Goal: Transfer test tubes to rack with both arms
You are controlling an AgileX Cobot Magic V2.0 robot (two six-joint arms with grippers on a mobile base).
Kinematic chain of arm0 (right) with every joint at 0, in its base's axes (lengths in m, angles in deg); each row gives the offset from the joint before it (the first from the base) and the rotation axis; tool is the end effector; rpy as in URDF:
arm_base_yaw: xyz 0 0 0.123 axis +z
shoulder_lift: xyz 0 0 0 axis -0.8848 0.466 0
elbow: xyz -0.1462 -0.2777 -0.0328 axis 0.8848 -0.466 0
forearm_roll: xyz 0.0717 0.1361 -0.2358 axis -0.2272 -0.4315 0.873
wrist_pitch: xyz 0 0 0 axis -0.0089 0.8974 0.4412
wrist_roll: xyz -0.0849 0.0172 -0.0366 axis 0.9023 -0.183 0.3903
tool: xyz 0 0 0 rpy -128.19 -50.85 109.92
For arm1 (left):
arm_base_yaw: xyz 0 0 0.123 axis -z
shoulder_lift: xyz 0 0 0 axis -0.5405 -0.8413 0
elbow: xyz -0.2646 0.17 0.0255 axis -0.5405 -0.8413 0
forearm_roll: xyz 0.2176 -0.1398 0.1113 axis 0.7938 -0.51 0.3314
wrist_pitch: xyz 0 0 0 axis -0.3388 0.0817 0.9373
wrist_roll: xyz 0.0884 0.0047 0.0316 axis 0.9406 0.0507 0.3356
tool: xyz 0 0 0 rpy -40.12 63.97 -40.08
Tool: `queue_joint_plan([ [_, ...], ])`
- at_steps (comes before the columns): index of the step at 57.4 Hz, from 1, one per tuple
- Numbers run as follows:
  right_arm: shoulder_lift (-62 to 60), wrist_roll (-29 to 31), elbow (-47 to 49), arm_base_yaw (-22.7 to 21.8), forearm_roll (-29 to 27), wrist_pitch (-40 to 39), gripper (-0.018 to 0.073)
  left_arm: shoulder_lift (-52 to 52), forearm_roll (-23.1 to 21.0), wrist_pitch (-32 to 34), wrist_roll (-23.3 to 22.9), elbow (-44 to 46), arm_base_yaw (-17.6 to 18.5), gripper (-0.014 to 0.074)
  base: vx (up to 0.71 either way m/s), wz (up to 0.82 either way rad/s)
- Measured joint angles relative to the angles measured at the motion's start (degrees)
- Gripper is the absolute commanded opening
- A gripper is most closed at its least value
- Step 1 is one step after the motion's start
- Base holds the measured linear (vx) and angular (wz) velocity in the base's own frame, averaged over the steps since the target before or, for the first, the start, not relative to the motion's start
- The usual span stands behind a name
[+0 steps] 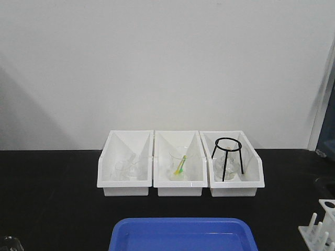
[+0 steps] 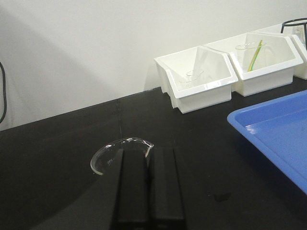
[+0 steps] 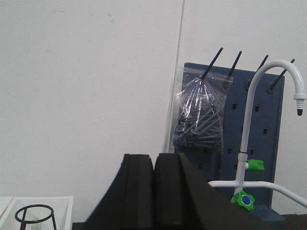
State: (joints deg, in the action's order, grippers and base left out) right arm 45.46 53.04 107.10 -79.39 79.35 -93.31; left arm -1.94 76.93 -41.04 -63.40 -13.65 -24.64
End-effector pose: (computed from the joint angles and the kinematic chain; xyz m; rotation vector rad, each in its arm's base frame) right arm 0.1235 -0.0315 0.3729 0.0694 1.2952 -0.2998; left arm 0.0586 -0.0097 0.1910 0.2451 1.6141 -0.0074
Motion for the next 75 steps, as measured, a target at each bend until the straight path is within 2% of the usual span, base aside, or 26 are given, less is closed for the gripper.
queue_joint_plan([
  [38, -0.53, -1.26, -1.06, 0.48, 0.0, 0.2, -0.0007, 0.0, 0.0, 0.0, 0.0, 0.0, 0.0, -0.002, 0.0, 0.0],
  [47, -5.87, -2.37, -7.77, 6.73, -0.54, 4.85, -0.0007, 0.0, -0.01, 0.0, -0.04, 0.0, 0.0, -0.002, 0.0, 0.0],
  [52, -11.24, -1.08, -13.51, 11.27, -3.24, 8.81, -0.0007, 0.0, -0.01, 0.0, -0.04, 0.0, 0.0, -0.002, 0.0, 0.0],
  [58, -18.57, 2.14, -21.05, 14.69, -8.03, 13.8, -0.0007, 0.0, -0.01, 0.0, -0.04, 0.0, 0.0, -0.002, 0.0, 0.0],
  [67, -29.26, 6.51, -29.41, 15.8, -12.43, 19.95, -0.0007, 0.0, -0.01, 0.0, -0.04, 0.0, 0.0, -0.002, 0.0, 0.0],
  [75, -32.9, 7.59, -30.05, 15.8, -12.91, 21.72, -0.0007, 0.0, -0.01, -0.01, -0.04, 0.0, 0.0, -0.002, 0.0, 0.0],
])
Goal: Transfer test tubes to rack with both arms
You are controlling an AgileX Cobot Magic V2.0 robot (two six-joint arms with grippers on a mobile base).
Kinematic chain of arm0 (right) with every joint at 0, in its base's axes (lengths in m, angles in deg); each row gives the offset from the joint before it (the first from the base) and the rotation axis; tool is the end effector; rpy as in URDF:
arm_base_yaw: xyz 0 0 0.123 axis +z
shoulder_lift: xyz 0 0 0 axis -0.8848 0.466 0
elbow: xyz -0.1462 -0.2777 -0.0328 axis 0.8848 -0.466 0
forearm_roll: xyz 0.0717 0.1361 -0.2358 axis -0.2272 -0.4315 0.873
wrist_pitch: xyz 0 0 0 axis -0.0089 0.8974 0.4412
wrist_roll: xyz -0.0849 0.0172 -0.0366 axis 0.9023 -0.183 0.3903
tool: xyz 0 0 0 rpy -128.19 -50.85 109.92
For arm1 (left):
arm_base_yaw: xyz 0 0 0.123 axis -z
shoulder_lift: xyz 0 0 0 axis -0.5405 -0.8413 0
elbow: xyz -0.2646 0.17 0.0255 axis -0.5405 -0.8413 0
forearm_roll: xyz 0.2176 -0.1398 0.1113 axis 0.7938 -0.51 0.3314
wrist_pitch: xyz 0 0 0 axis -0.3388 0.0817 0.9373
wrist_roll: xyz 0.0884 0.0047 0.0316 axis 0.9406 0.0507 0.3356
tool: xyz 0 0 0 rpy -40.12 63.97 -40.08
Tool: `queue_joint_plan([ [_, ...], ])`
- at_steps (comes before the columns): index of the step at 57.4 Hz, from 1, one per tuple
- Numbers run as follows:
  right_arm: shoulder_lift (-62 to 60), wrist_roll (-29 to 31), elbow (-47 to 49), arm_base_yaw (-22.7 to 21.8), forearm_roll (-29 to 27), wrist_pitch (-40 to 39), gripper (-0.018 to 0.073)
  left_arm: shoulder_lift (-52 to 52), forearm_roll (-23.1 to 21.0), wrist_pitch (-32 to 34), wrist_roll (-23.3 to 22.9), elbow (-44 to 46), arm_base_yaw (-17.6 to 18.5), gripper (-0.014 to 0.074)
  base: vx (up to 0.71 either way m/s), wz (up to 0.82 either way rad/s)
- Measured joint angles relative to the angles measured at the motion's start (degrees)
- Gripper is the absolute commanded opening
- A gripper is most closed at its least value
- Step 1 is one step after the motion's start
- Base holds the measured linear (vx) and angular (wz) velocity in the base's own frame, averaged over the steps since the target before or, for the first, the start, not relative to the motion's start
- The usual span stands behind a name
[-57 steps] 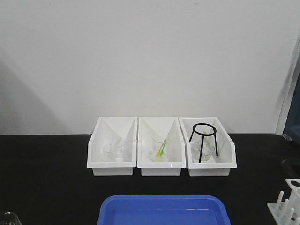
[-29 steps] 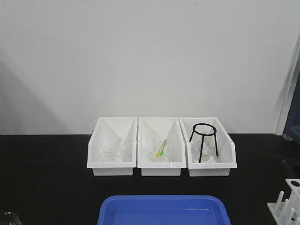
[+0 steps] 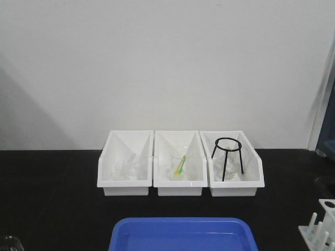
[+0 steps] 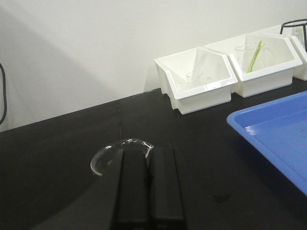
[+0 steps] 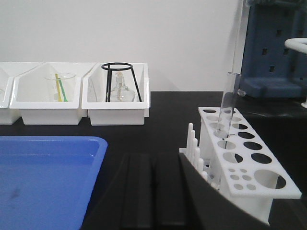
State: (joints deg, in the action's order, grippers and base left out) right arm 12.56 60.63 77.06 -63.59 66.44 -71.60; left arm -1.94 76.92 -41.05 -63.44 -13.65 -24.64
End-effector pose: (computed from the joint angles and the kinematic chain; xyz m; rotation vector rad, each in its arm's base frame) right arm 0.0595 -0.0017 0.1927 0.0070 1.6112 -0.0347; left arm 0.0586 -0.0098 0.1910 0.2445 1.6143 -0.0081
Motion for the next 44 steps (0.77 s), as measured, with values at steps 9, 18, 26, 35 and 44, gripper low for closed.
queue_joint_plan([
  [9, -0.19, 0.0, 0.0, 0.02, -0.43, 0.7, -0.0007, 0.0, 0.0, -0.05, 0.0, 0.0, 0.0, -0.002, 0.0, 0.0],
  [18, -0.19, 0.0, 0.0, 0.02, -0.45, 0.75, -0.0007, 0.0, 0.0, -0.05, 0.0, 0.0, 0.0, -0.002, 0.0, 0.0],
  [26, -0.19, 0.0, 0.0, 0.02, -0.5, 0.8, -0.0007, 0.0, 0.0, -0.05, 0.0, 0.0, 0.0, -0.002, 0.0, 0.0],
  [35, -0.19, 0.0, 0.0, 0.02, -0.61, 0.8, -0.0007, 0.0, 0.0, -0.05, 0.0, 0.0, 0.0, -0.002, 0.0, 0.0],
  [44, -0.19, 0.0, 0.0, 0.02, -0.61, 0.8, -0.0007, 0.0, 0.0, -0.05, 0.0, 0.0, 0.0, -0.002, 0.0, 0.0],
])
